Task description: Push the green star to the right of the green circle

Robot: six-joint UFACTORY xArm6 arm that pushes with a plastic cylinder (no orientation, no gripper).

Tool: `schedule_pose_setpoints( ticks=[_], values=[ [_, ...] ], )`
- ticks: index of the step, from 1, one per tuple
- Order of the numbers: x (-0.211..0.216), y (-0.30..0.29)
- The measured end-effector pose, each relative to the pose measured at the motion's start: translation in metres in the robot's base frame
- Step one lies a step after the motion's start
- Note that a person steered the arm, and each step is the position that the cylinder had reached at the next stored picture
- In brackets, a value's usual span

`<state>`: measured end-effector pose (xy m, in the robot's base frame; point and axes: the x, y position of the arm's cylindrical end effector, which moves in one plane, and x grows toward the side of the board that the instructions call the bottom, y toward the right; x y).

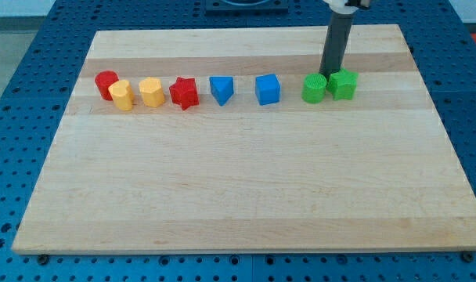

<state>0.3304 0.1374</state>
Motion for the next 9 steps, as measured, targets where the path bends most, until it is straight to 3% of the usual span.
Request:
schedule_pose_setpoints(
  ticks=[1, 3, 6, 7, 9],
  values=[
    [0.000, 0.000],
    [-0.068, -0.011],
    [-0.075, -0.012],
    [-0.086, -0.091],
    [-0.086, -0.309]
  ],
)
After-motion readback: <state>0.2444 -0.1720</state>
